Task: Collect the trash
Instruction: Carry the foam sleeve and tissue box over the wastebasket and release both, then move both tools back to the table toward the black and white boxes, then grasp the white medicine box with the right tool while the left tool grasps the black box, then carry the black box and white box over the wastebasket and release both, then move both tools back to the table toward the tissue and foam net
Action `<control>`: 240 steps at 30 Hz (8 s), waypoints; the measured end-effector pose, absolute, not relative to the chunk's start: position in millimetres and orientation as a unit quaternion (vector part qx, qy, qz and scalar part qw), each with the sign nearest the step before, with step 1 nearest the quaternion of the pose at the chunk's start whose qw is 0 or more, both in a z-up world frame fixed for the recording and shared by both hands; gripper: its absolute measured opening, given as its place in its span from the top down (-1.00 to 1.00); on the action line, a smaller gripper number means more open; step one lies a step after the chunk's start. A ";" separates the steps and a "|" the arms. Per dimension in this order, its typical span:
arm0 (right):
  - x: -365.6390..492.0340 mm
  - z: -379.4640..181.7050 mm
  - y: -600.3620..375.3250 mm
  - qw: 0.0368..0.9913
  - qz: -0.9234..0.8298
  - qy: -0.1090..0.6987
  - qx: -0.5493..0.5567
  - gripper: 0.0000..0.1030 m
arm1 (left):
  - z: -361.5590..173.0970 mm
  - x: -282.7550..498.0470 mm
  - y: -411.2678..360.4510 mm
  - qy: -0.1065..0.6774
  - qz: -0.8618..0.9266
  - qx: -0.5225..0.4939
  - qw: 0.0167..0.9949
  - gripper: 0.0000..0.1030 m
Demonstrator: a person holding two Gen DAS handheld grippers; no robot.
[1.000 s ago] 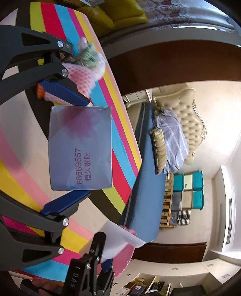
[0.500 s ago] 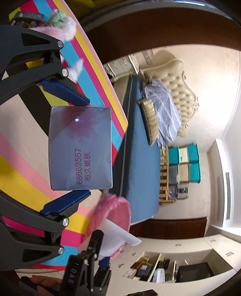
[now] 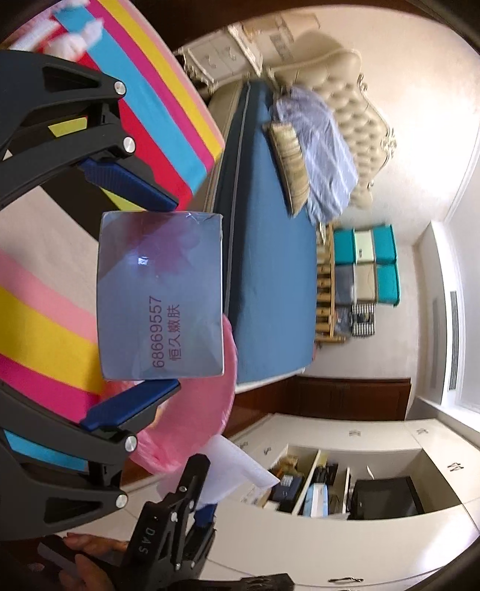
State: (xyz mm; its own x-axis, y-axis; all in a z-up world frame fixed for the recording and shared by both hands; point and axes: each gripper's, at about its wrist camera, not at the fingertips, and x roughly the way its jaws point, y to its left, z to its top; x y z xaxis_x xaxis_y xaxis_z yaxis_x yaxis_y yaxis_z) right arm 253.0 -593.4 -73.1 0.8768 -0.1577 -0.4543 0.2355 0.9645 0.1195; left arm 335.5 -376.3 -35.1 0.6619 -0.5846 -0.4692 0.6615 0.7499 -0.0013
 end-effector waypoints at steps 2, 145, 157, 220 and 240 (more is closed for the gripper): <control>256.1 -74.1 -608.9 0.964 -0.109 0.225 0.092 -0.12 | -34.4 342.1 -390.8 0.228 -0.357 0.080 0.902 -0.69; 271.6 -95.1 -269.0 0.926 0.219 0.307 -0.010 0.51 | -63.9 225.6 -53.5 0.298 -0.028 0.064 0.952 0.26; 272.3 -89.6 -304.9 0.942 0.180 0.284 0.016 0.51 | -55.7 232.1 -87.8 0.273 -0.064 0.079 0.956 0.26; 297.9 -75.9 -668.1 0.970 -0.104 0.183 0.117 -0.04 | -44.5 382.7 -481.1 0.230 -0.365 0.097 0.897 -0.57; 245.5 -45.6 -582.5 0.979 -0.055 0.171 0.102 -0.10 | -30.2 326.7 -332.1 0.221 -0.234 0.082 0.943 -0.88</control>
